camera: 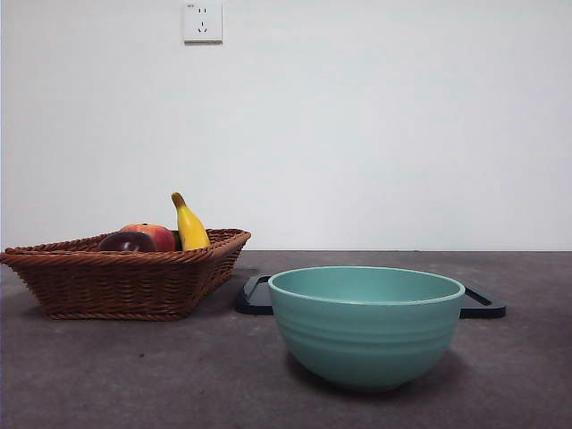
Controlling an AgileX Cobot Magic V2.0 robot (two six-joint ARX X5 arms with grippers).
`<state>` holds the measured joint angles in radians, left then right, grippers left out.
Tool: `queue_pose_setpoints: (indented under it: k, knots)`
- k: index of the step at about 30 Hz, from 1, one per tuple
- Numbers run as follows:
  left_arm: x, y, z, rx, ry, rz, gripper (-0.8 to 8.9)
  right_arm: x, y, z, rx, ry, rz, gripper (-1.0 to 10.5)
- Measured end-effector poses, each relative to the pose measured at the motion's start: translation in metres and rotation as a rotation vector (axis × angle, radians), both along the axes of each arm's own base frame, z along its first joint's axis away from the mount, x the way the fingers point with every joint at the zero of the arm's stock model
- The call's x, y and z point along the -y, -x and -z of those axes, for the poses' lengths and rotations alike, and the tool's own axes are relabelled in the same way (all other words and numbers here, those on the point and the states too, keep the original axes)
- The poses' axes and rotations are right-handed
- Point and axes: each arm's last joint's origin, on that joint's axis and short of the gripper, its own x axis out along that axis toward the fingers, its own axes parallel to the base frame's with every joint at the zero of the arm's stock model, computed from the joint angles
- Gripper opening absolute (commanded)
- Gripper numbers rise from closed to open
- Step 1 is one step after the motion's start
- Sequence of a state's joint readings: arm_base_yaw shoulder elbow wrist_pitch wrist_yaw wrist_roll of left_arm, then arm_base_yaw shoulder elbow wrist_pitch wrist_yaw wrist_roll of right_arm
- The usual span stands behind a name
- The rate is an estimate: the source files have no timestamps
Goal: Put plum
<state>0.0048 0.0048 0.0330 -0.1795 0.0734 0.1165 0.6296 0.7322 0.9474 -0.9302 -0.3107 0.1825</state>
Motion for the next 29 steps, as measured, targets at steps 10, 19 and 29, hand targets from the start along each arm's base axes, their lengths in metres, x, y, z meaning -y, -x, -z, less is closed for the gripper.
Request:
queue_pose_setpoints:
  k: [10,19,29]
  knots:
    - [0.000,0.000,0.000,0.000,0.000,0.000,0.09,0.000,0.000,0.000,0.000,0.000,0.000,0.1]
    - [0.000,0.000,0.000,0.000,0.000,0.000,0.09,0.008,-0.002,-0.009,0.189,0.021,0.070,0.1]
    - [0.000,0.000,0.000,0.000,0.000,0.000,0.09,0.056,-0.012,0.022,0.558,-0.018,0.496,0.1]
